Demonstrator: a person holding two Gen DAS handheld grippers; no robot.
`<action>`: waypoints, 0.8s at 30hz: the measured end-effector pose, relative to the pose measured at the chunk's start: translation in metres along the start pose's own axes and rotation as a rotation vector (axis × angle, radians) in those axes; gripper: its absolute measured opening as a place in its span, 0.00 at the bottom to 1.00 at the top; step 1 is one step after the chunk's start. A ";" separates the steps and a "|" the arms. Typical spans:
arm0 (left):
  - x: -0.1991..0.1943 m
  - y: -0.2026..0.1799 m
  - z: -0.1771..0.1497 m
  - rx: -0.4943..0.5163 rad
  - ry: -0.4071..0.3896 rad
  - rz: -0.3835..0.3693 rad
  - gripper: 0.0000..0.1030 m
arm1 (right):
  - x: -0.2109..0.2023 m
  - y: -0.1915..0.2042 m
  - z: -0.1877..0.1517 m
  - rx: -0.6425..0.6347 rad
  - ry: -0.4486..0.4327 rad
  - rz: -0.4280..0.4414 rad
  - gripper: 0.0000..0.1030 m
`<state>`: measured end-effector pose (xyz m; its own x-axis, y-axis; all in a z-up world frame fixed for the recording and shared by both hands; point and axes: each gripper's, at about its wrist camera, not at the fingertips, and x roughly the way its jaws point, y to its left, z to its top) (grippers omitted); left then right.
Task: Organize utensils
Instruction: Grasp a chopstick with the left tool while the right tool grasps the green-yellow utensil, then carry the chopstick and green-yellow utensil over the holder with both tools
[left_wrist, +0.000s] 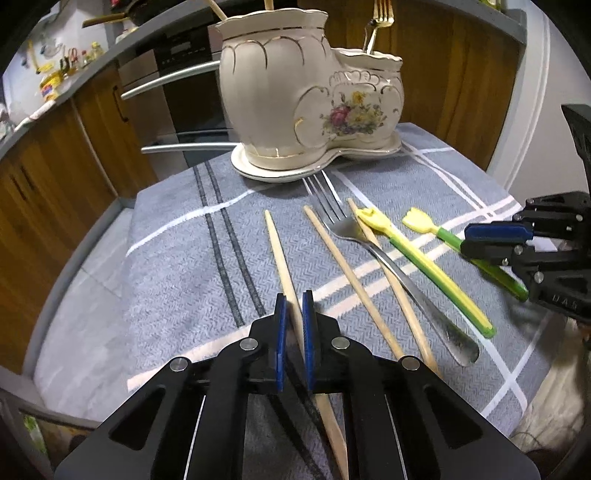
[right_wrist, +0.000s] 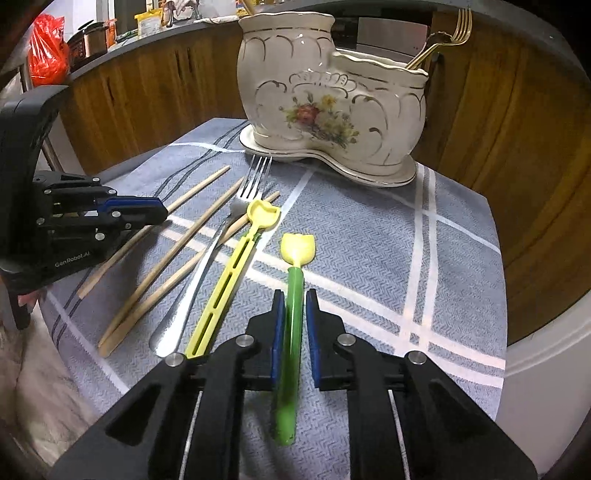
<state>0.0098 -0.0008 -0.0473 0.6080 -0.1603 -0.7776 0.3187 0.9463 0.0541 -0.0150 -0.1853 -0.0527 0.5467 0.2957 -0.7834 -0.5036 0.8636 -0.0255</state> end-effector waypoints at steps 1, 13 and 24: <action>0.001 0.000 0.001 -0.007 -0.001 -0.004 0.10 | 0.001 0.001 0.001 0.000 0.002 0.003 0.12; 0.012 0.003 0.009 -0.036 -0.010 0.038 0.10 | 0.013 -0.001 0.009 0.035 0.001 0.033 0.09; -0.027 0.022 0.015 -0.106 -0.167 0.017 0.06 | -0.027 -0.022 0.016 0.129 -0.195 0.059 0.09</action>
<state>0.0109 0.0198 -0.0157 0.7278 -0.1805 -0.6616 0.2345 0.9721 -0.0072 -0.0082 -0.2063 -0.0209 0.6439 0.4097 -0.6462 -0.4554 0.8839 0.1066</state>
